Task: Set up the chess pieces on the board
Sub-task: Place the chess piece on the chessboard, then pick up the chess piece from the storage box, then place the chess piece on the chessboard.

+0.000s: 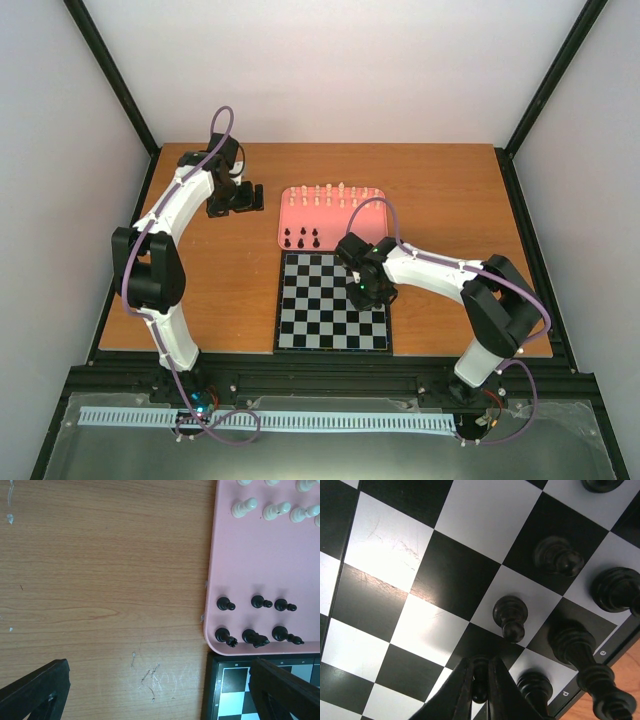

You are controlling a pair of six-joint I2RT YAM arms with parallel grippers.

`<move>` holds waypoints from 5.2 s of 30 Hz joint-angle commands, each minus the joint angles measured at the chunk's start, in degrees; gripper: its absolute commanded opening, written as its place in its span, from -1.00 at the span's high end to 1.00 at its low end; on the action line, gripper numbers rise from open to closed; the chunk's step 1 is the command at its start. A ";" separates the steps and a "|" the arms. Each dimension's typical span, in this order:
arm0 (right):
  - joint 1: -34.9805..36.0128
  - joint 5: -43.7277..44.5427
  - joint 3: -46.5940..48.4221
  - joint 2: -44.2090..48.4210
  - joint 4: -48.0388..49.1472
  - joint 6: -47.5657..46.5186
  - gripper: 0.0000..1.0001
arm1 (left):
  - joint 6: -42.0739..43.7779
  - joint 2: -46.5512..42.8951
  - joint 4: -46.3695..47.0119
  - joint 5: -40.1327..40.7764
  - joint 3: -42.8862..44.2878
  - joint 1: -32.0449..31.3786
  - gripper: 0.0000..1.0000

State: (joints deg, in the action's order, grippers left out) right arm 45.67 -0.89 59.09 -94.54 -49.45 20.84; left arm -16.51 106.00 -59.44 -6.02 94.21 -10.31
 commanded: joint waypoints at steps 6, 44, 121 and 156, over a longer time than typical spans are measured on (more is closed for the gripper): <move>-0.41 0.18 0.64 -1.04 0.16 -0.62 0.70 | -0.45 -1.24 0.72 0.02 0.29 0.01 -1.00; -6.66 -2.81 55.57 -34.78 -2.83 -12.36 -0.06 | -0.49 -1.43 0.03 -0.72 1.67 0.02 -1.00; -11.66 -4.52 49.97 -22.42 -8.68 -13.90 0.94 | -0.44 0.85 -0.15 -0.39 2.90 0.02 -1.00; 0.21 -9.63 -15.55 17.41 13.61 -3.94 0.94 | -0.59 -1.93 1.08 1.27 -0.31 0.02 -1.00</move>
State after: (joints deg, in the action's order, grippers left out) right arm 45.21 -12.32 44.36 -77.19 -40.60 15.46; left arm -16.53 106.52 -59.11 -5.34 93.76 -10.31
